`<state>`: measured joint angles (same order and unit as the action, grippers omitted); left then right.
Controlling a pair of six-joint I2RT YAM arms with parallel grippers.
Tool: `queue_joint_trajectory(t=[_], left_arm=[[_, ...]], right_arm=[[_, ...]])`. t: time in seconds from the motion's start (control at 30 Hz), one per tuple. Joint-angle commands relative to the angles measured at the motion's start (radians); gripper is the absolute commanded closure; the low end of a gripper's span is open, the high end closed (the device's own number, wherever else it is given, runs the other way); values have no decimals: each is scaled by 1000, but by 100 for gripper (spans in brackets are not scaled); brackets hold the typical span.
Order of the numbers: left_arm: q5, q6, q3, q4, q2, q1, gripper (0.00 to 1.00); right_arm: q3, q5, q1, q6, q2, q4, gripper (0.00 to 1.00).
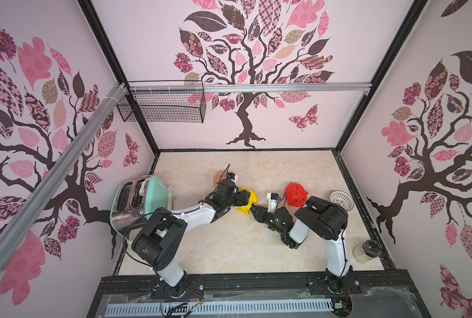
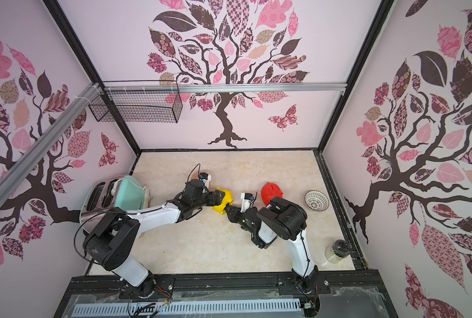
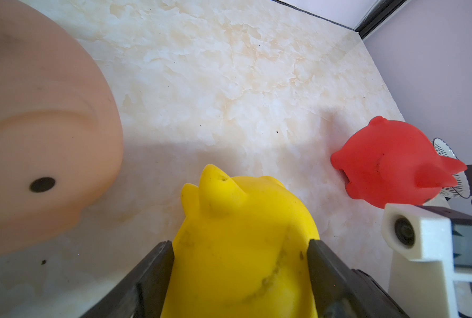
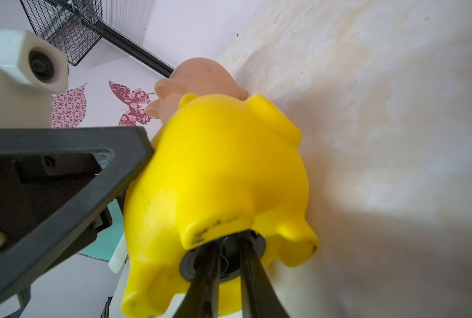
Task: Open piggy banks
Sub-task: Open the lid on the piggy bank.
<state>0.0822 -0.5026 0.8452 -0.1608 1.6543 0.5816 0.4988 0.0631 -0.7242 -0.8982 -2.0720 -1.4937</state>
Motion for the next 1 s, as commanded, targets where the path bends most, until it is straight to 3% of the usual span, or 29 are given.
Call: queue_joint_trajectory(t=[0.0,0.3,0.97], left_arm=[[37,29,-74,335,90,30,20],[36,29,-75,337,88,29,20],[33,30,-70,342,92,29,20]], right_arm=[[38,9,5,5,-23,5,84],[46,6,3,128,-14,50,100],[72,27,-1,716,15,163,100]])
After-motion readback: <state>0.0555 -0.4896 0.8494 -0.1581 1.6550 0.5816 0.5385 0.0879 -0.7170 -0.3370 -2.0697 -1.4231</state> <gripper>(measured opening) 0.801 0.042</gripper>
